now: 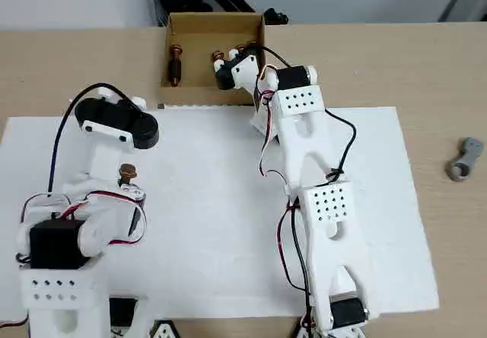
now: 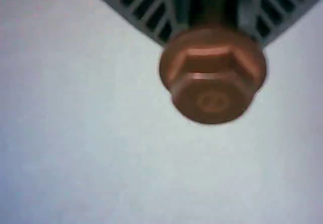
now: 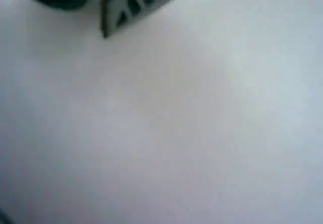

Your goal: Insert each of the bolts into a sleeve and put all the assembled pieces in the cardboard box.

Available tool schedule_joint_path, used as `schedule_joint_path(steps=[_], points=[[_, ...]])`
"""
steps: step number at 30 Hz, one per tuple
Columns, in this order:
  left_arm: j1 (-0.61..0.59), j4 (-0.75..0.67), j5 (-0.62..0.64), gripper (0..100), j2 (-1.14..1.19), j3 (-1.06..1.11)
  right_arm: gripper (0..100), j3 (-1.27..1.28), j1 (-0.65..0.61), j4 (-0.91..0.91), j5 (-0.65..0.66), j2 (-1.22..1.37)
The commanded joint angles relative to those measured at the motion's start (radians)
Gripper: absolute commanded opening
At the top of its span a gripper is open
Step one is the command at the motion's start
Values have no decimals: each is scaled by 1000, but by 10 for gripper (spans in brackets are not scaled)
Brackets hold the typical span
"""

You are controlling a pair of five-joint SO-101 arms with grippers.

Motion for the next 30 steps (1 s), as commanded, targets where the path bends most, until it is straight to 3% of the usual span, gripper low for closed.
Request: schedule_joint_path(steps=[1,8,11,18,30], points=[[-8,-23,6,8,-14,-7,0,5,31,27,2,53],[-8,-20,6,8,-14,-7,3,-2,27,30,0,48],[-8,-21,6,8,-14,-7,2,0,13,30,-58,2],[-8,-20,8,8,-14,-7,2,5,-22,30,-213,-206],[-8,-25,8,8,-14,-8,2,6,-39,30,-325,-568]])
